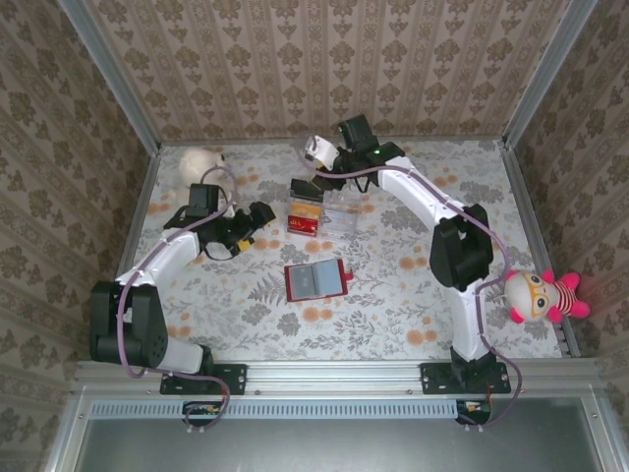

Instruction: Take the credit cards out of the card holder

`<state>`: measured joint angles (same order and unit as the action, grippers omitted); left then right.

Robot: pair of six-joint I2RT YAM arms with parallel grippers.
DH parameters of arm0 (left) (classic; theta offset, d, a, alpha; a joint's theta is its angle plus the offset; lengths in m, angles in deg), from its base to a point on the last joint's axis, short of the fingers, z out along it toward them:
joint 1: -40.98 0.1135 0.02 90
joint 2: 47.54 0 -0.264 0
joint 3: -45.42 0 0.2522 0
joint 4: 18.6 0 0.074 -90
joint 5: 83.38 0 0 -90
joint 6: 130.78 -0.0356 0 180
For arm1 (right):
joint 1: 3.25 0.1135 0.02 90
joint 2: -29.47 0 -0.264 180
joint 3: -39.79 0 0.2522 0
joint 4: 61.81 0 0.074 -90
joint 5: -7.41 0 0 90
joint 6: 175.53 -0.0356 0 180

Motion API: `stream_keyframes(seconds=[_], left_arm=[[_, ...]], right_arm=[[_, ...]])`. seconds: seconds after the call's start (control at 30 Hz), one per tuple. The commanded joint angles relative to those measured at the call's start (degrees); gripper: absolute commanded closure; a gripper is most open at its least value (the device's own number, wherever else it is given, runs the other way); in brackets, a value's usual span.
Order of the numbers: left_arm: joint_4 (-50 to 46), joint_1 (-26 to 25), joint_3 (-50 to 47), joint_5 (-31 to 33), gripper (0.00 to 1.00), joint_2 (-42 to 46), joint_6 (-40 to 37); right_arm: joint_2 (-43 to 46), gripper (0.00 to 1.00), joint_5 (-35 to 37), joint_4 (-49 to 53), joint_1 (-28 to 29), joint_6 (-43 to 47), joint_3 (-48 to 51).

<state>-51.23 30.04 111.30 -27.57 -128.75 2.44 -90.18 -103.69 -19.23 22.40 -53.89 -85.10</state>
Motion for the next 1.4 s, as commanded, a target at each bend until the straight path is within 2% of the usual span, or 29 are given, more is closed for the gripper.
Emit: stream_keyframes(seconds=[0.0,0.17,0.37,0.5,0.63,0.87,1.07,1.37], left_arm=[[-3.2,-2.8,1.6,3.0,0.0,0.6,-1.0],[-4.6,-7.0,0.0,6.1,0.01,2.5,-0.1],[-3.9,-11.2,-5.0,7.5,0.11,4.5,5.7],[-4.4,-14.8,-5.1,11.3,0.16,3.7,7.9],[-4.6,-19.1,-4.4,11.3,0.26,1.0,8.8],[-3.9,-23.7,-3.1,11.7,0.41,-4.9,10.3],[-3.5,-23.8,-2.3,12.5,0.52,-8.6,10.5],[-4.2,-23.2,-1.6,12.5,0.52,-9.9,9.9]], right_arm=[[14.0,0.59,5.6,-11.4,0.3,-18.3,14.5],[24.2,0.51,12.0,-10.3,0.9,-32.6,25.4],[34.6,0.49,15.4,-6.4,1.7,-48.2,37.6],[39.6,0.48,13.3,-2.6,2.7,-59.7,45.2],[44.0,0.47,12.5,-4.5,6.7,-66.2,52.7],[40.4,0.57,12.4,-7.8,13.3,-72.1,55.9],[31.9,0.62,10.8,-10.5,14.6,-73.8,55.2],[23.3,0.68,9.4,-7.6,14.5,-73.1,50.6]])
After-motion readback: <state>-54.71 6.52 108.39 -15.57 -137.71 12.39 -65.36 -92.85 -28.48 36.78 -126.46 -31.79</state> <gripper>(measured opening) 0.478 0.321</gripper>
